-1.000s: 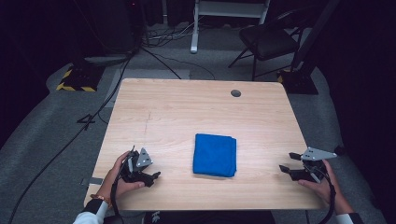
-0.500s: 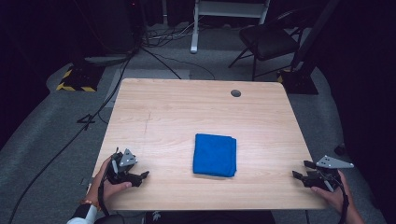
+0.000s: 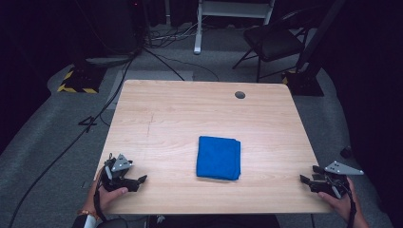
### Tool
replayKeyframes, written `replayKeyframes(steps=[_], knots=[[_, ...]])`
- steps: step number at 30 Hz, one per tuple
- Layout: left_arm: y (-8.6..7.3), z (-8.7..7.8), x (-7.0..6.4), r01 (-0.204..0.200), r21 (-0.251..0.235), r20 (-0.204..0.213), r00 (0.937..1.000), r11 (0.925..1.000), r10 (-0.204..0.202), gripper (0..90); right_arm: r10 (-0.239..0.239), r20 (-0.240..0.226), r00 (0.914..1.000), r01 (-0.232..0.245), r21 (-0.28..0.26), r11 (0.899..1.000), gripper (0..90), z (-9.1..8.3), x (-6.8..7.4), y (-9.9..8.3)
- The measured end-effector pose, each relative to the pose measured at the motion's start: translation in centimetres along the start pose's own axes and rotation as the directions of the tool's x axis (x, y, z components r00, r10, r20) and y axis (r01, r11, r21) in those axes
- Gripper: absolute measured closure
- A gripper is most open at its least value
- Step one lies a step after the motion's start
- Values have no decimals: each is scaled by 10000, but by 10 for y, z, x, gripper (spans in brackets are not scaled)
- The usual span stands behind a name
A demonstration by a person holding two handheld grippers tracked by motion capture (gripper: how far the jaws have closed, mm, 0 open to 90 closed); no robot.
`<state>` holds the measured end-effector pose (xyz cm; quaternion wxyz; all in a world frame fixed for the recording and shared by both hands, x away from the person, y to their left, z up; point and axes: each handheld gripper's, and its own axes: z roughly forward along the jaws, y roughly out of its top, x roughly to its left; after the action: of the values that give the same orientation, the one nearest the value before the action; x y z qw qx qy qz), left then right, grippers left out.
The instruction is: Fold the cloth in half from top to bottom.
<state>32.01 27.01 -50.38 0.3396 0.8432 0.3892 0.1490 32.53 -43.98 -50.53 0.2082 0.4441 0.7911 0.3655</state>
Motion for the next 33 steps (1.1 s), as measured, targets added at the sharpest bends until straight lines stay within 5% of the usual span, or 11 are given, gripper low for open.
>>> replayKeyframes(steps=[33], knots=[[0,0,-1,24,-17,-114,9999,10000,-24,165,137,91,9999,-137,1,9999,256,0,0,0]])
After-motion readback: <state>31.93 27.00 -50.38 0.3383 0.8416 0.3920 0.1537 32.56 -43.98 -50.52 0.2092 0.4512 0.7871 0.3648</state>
